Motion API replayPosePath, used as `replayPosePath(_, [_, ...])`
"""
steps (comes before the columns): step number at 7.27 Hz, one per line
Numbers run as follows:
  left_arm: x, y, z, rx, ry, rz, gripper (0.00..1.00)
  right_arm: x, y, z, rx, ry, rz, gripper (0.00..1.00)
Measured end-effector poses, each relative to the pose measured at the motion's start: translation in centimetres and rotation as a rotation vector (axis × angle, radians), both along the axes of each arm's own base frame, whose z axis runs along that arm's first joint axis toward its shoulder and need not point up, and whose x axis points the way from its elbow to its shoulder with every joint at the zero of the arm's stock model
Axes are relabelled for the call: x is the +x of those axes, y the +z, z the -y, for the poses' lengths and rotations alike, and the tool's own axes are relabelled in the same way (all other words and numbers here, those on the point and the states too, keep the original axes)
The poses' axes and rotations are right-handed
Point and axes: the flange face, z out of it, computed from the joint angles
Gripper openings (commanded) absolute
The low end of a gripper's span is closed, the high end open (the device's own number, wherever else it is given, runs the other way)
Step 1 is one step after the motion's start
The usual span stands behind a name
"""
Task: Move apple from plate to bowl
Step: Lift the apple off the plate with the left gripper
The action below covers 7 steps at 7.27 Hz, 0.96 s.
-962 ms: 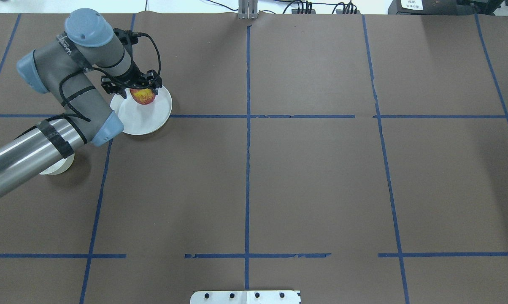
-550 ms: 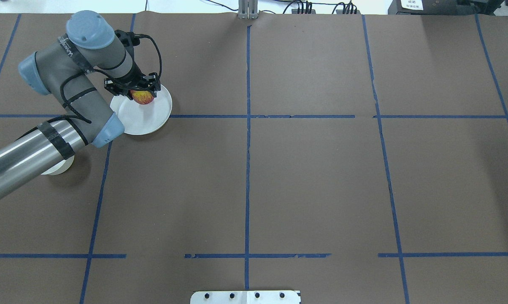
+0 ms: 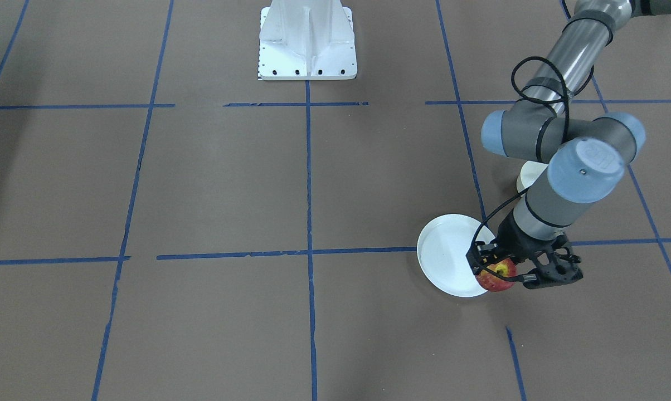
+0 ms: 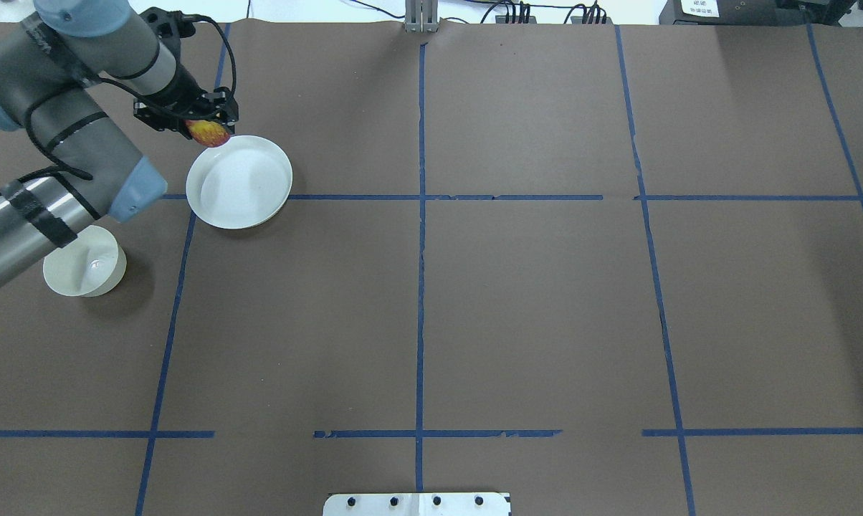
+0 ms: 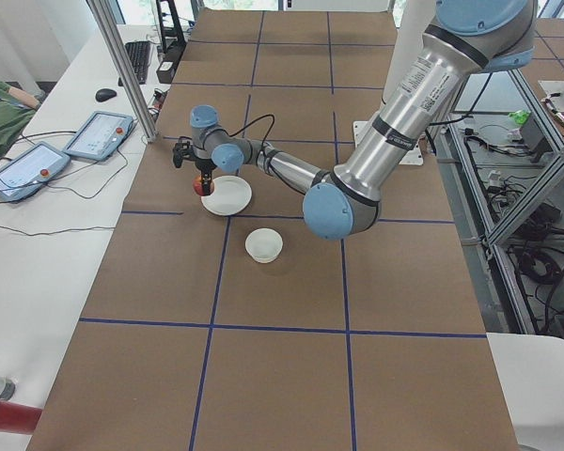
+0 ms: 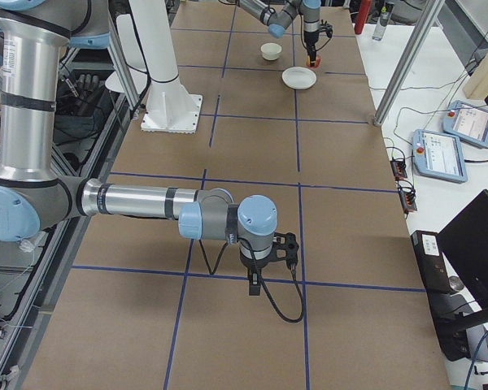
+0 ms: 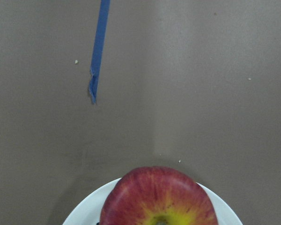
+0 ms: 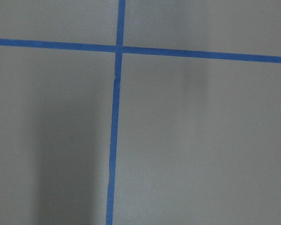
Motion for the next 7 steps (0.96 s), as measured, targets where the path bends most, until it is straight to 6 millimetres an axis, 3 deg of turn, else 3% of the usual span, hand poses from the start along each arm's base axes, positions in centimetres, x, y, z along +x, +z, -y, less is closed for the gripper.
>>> replayPosePath(2, [-7.3, -0.6, -3.1, 0.062, 0.061, 0.05, 0.12, 0.0, 0.0, 0.0, 0.001, 0.0, 0.0, 1.0])
replayPosePath(4, [-12.9, 0.0, -7.9, 0.093, 0.097, 0.094, 0.11, 0.0, 0.0, 0.0, 0.001, 0.0, 0.0, 1.0])
replayPosePath(5, [-14.5, 1.6, -10.4, 0.081, 0.101, 0.107, 0.1, 0.0, 0.0, 0.0, 0.0, 0.0, 0.0, 1.0])
replayPosePath(7, [-16.6, 6.9, -14.6, 0.054, 0.084, 0.109, 0.1, 0.0, 0.0, 0.0, 0.0, 0.0, 0.0, 1.0])
